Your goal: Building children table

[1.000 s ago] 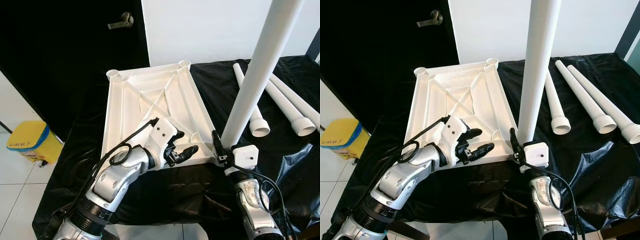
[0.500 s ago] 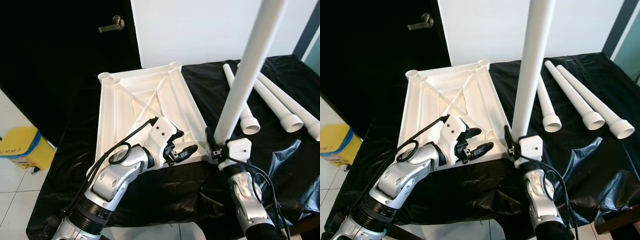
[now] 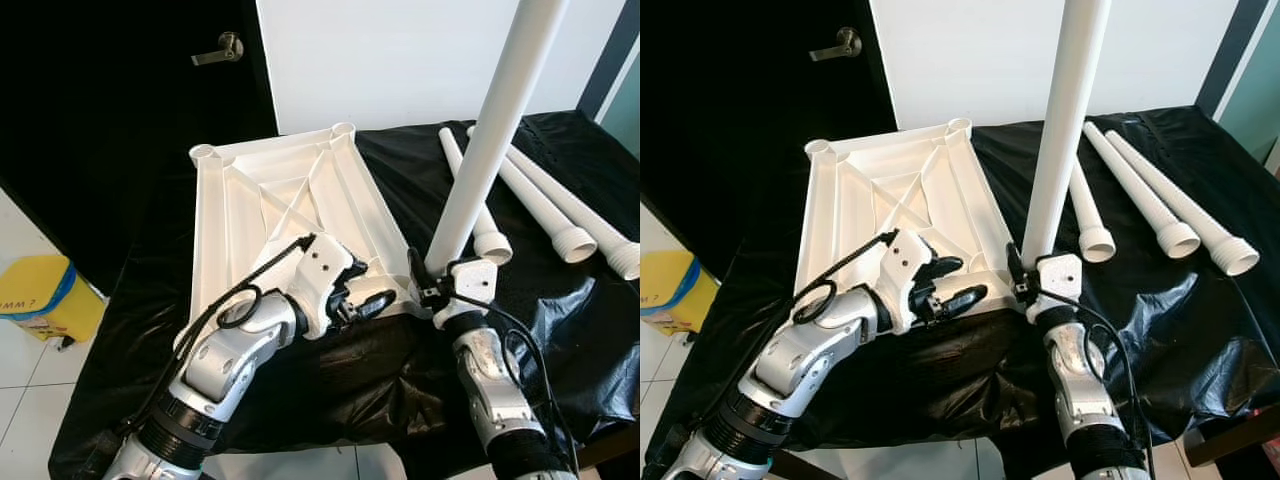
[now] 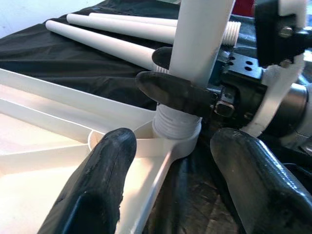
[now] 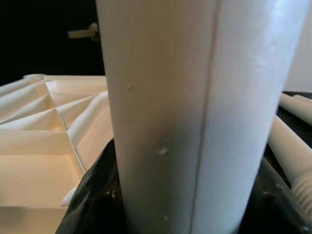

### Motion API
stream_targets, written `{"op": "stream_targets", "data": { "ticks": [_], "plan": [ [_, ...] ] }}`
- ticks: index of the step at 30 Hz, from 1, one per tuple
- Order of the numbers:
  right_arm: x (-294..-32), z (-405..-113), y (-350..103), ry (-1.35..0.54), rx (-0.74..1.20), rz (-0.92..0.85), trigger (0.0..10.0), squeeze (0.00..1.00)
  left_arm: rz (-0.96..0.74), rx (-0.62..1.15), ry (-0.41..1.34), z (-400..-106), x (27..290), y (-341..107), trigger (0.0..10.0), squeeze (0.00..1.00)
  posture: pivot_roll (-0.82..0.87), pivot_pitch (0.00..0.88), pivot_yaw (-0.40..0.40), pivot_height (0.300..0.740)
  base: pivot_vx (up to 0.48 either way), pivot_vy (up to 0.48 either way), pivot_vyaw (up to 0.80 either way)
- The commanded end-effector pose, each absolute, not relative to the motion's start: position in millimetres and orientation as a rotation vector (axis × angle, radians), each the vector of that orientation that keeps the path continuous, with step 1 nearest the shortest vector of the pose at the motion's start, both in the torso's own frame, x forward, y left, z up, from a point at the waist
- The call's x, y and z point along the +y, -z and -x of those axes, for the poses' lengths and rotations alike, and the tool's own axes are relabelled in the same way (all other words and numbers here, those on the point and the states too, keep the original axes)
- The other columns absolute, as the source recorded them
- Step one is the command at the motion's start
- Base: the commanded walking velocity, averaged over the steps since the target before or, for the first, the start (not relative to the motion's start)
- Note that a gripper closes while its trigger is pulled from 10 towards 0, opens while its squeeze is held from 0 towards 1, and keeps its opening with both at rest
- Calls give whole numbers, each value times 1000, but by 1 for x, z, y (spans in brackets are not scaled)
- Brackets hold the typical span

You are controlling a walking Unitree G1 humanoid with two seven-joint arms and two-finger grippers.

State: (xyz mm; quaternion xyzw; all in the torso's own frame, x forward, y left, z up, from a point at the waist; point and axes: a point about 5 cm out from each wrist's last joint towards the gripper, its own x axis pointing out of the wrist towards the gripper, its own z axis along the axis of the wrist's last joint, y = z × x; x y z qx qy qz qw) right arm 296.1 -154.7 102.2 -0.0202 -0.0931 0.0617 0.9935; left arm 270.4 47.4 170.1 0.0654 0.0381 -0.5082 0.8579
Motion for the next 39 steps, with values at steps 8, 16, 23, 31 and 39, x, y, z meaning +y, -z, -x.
{"op": "stream_targets", "data": {
  "ticks": [8, 16, 23, 31, 39],
  "plan": [
    [-166, -278, -37, -28, 251, -88, 10000, 0, -136, 74, 1128, -268, 47, -174, 10000, 0, -236, 66, 92, 740, 0, 0, 0],
    [-159, -280, -39, -81, 305, -97, 10000, 0, -132, 73, 1124, -269, 47, -174, 10000, 0, -236, 65, 89, 740, 0, 0, 0],
    [-157, -280, -41, -84, 347, -128, 10000, 0, -125, 71, 1119, -269, 46, -175, 10000, 0, -236, 64, 86, 740, 0, 0, 0],
    [-158, -280, -49, -96, 290, -71, 10000, 0, -122, 67, 1113, -269, 47, -176, 10000, 0, -234, 65, 83, 740, 0, 0, 0],
    [-160, -267, -83, -82, -115, 148, 10000, 0, -119, 56, 1087, -272, 47, -177, 10000, 0, -237, 62, 85, 740, 0, 0, 0]
  ]
}}
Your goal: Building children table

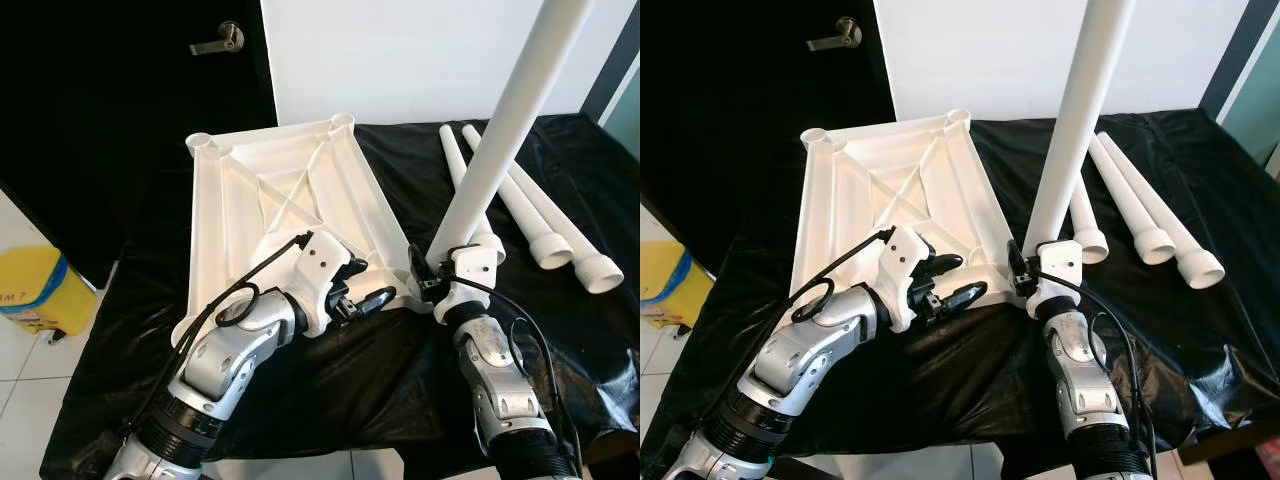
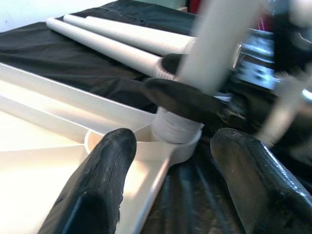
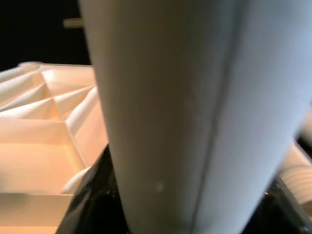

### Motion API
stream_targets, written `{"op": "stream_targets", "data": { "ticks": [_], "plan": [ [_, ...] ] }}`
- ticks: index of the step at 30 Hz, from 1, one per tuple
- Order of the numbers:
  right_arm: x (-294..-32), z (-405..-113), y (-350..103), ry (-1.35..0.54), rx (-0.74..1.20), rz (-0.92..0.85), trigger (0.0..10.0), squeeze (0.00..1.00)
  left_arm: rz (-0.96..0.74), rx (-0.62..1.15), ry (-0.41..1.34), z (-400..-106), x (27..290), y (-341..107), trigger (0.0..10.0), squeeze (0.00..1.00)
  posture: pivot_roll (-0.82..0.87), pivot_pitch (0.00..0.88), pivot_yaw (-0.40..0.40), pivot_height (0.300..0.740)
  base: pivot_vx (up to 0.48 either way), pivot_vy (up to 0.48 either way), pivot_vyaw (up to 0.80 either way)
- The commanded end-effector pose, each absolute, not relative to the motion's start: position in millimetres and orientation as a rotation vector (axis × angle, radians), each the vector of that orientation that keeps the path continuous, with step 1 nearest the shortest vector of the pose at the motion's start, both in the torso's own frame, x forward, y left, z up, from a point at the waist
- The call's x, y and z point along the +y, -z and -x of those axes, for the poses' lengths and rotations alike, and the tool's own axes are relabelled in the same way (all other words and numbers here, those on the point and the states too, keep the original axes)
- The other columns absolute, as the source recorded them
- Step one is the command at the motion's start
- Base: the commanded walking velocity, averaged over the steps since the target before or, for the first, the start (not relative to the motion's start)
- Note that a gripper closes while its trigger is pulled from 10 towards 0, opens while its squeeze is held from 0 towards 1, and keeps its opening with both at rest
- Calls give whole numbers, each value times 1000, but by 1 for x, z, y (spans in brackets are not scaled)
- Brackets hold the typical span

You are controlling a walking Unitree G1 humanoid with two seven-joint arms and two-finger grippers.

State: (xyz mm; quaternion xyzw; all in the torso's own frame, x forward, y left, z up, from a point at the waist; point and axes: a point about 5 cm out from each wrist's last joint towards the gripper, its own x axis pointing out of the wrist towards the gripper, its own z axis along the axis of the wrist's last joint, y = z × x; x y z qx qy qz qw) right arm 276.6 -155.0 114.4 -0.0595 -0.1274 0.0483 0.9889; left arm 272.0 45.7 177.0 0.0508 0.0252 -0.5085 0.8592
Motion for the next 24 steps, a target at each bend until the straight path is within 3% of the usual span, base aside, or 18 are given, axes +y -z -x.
{"op": "stream_targets", "data": {
  "ticks": [1, 8, 24],
  "plan": [
    [-159, -262, -90, -88, -179, 169, 10000, 0, -116, 47, 1081, -274, 47, -179, 10000, 0, -240, 59, 88, 740, 0, 0, 0],
    [-155, -260, -111, -81, -308, 229, 10000, 0, -112, 20, 1064, -278, 46, -183, 10000, 0, -248, 51, 92, 740, 0, 0, 0],
    [-162, -269, -146, 7, -443, 189, 10000, 0, -110, -1, 1067, -280, 44, -187, 10000, 0, -252, 28, 86, 740, 0, 0, 0]
  ]
}}
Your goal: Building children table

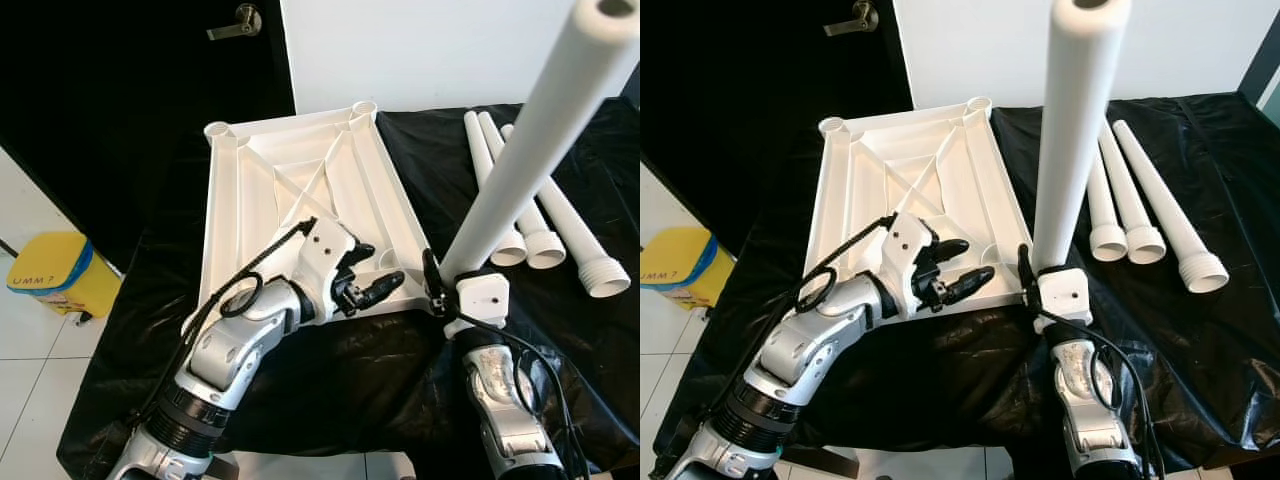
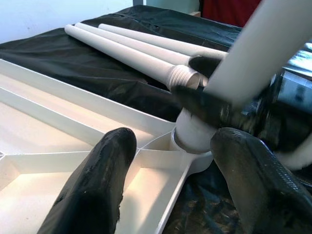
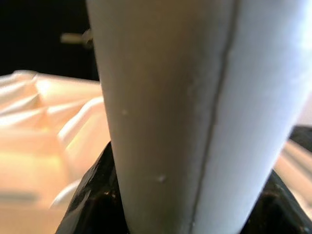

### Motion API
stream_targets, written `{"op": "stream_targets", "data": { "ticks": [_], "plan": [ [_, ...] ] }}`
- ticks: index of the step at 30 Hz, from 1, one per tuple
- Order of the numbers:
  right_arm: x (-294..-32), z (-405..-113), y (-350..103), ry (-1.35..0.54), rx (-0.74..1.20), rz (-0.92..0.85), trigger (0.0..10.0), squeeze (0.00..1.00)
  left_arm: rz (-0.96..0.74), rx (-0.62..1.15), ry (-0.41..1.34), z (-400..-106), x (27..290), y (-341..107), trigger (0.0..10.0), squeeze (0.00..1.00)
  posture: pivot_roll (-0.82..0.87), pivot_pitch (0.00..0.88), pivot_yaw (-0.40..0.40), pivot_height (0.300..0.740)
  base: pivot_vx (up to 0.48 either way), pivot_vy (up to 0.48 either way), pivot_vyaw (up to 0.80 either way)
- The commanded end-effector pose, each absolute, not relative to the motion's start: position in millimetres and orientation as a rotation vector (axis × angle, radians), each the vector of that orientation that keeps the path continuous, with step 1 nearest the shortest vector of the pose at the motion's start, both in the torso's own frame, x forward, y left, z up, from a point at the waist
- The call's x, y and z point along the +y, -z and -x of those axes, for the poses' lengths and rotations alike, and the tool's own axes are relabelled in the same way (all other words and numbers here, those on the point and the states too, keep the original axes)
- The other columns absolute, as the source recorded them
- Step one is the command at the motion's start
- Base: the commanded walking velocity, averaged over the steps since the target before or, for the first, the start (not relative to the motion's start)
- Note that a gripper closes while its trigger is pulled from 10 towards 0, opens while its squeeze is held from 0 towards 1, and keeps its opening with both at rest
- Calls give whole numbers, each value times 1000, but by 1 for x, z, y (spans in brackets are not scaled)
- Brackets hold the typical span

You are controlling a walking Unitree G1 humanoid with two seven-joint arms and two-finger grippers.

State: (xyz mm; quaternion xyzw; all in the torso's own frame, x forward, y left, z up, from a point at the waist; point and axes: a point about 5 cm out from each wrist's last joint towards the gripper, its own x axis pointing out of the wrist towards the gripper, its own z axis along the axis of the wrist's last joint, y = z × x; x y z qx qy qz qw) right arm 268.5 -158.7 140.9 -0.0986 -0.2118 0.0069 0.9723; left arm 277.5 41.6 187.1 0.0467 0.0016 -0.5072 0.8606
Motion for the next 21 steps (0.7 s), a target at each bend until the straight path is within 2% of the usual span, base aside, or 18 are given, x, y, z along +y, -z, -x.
{"op": "stream_targets", "data": {
  "ticks": [1, 11, 18, 20, 21],
  "plan": [
    [-162, -269, -146, 7, -440, 188, 10000, 0, -110, -2, 1067, -280, 44, -187, 10000, 0, -252, 27, 85, 740, 0, 0, 0],
    [-144, -262, -130, -92, -302, 83, 10000, 0, -110, 9, 1067, -280, 48, -185, 10000, 0, -254, 29, 75, 740, 0, 0, 0],
    [-149, -264, -145, -80, -305, 99, 10000, 0, -74, -38, 1051, -284, 50, -194, 10000, 0, -255, 34, 75, 740, 0, 0, 0],
    [-159, -272, -152, -69, -263, 138, 10000, 0, -43, -90, 1093, -284, 44, -205, 10000, 0, -251, 38, 68, 740, 0, 0, 0],
    [-164, -278, -156, -71, -241, 157, 10000, 0, 2, -113, 1138, -283, 40, -212, 10000, 1000, -251, 40, 67, 740, 0, 0, 0]
  ]
}}
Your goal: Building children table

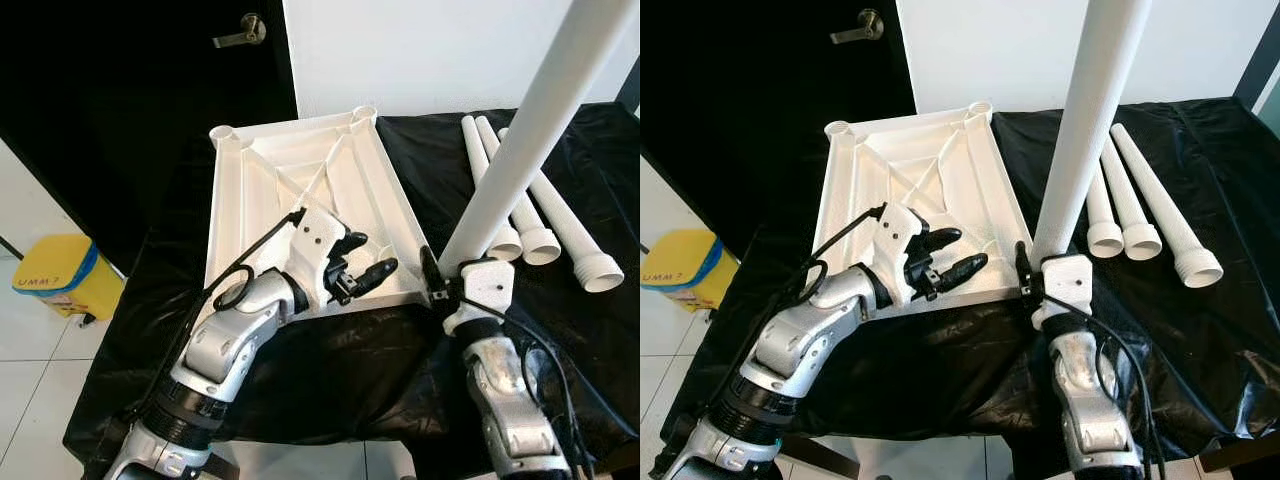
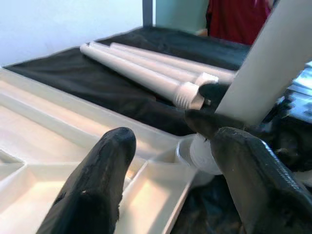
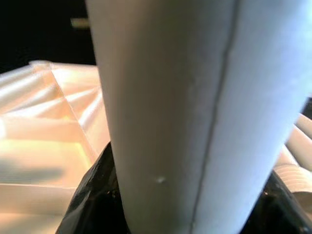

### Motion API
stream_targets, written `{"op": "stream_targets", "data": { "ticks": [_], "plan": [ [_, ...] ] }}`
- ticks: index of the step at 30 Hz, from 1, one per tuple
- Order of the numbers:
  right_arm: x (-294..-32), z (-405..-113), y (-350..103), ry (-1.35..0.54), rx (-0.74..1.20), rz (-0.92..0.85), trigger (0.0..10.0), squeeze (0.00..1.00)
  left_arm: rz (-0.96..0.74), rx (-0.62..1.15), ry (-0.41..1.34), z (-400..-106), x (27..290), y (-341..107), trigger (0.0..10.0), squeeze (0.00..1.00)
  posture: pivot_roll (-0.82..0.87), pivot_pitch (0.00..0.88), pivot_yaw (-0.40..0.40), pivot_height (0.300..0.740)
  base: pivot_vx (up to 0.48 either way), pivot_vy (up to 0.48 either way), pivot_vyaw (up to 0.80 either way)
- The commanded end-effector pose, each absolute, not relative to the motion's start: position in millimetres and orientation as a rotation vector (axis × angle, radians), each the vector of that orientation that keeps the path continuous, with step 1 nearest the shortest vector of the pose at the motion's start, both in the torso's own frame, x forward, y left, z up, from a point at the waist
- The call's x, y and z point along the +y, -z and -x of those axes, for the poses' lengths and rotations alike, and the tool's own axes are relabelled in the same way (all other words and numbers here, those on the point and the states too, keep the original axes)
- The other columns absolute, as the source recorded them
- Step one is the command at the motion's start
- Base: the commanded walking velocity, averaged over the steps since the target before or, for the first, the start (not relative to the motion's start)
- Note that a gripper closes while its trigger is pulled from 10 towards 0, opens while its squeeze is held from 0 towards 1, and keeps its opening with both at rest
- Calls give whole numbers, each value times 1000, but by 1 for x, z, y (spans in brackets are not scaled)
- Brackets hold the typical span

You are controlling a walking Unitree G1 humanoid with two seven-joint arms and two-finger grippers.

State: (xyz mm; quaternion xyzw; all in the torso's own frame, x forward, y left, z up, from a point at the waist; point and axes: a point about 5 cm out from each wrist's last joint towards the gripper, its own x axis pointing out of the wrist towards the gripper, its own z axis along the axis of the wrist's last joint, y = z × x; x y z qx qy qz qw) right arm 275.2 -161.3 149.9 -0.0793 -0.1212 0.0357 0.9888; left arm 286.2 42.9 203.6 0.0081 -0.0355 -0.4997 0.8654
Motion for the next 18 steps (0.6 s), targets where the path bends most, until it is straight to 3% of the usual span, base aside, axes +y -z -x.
{"op": "stream_targets", "data": {
  "ticks": [1, 12, 13, 18],
  "plan": [
    [-167, -281, -159, -74, -225, 166, 10000, 0, 33, -128, 1170, -282, 38, -216, 10000, 1000, -251, 40, 67, 740, 0, 0, 0],
    [-166, -292, -164, -231, -121, 214, 10000, 0, 39, -254, 1287, -284, 20, -248, 10000, 1000, -245, 37, 59, 740, 0, 0, 0],
    [-165, -293, -165, -272, -106, 228, 10000, 0, 23, -271, 1296, -285, 16, -252, 10000, 0, -247, 36, 60, 740, 0, 0, 0],
    [-160, -292, -168, -421, -72, 300, 10000, 0, -10, -314, 1326, -288, 6, -261, 10000, 0, -257, 31, 66, 740, 0, 0, 0]
  ]
}}
